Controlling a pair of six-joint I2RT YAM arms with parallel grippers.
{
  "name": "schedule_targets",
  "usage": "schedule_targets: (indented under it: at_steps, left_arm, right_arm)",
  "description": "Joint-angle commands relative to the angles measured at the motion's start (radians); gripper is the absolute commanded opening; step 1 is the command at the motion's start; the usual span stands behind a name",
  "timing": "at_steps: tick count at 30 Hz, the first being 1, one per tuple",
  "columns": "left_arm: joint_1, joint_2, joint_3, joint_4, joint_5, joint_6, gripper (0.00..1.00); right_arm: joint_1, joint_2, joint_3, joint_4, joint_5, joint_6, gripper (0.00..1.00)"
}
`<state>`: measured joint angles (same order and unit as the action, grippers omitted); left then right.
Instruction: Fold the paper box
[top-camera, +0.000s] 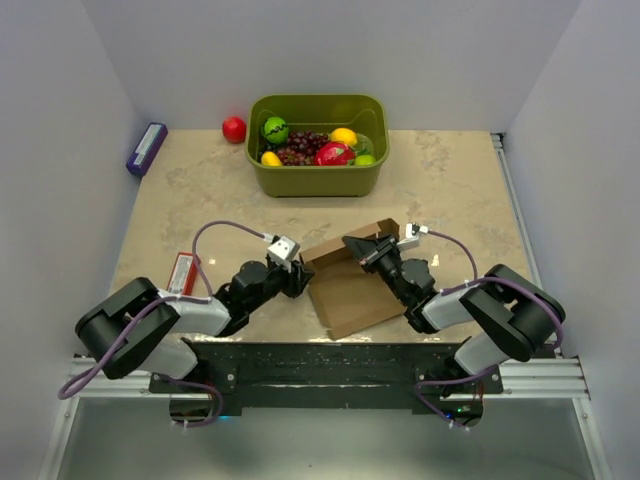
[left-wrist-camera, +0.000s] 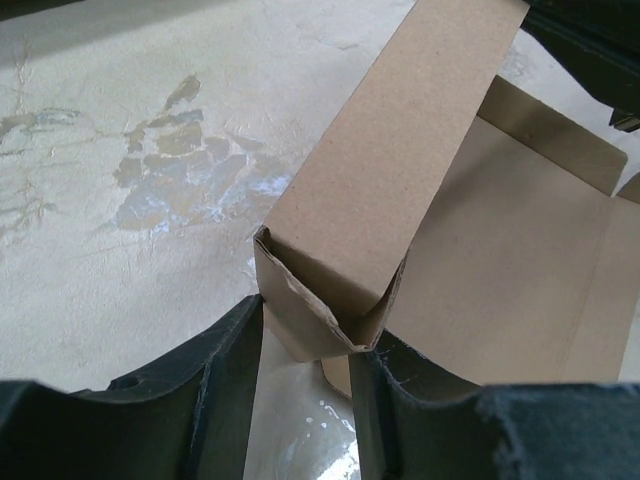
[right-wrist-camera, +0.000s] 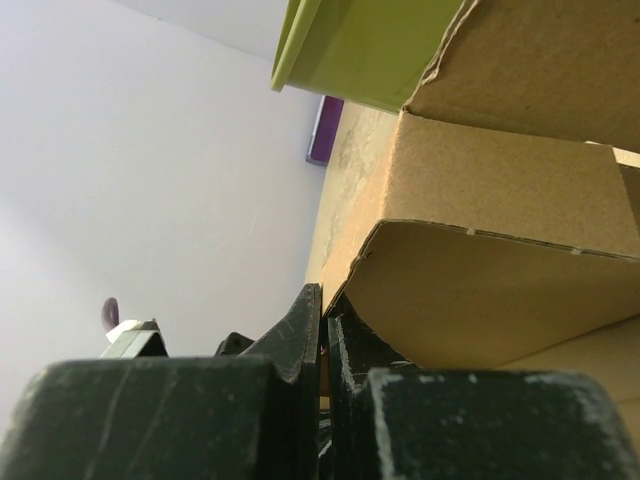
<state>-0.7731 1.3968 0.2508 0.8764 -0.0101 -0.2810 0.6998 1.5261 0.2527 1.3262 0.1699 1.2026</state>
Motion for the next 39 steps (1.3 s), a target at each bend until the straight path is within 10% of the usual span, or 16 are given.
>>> schedule_targets:
  at_steps: [1, 15, 30, 39]
  left_arm:
    - [-0.041, 0.047, 0.051, 0.032, -0.089, -0.024, 0.43]
    - [-0.13, 0.142, 0.174, -0.071, -0.286, -0.106, 0.38]
    - [-0.14, 0.117, 0.219, -0.226, -0.488, -0.112, 0.0]
    - [-0.054, 0.094, 0.297, -0.413, -0.317, -0.054, 0.0]
  right_arm:
    - [0.006, 0.008, -0.02, -0.004, 0.023, -0.044, 0.0]
    - [0.007, 0.0, -0.038, -0.025, 0.048, -0.021, 0.0]
    - [0.01, -0.223, 0.006, -0.376, 0.126, -0.061, 0.01]
    - [0.009, -0.495, 0.261, -0.995, 0.132, -0.32, 0.67]
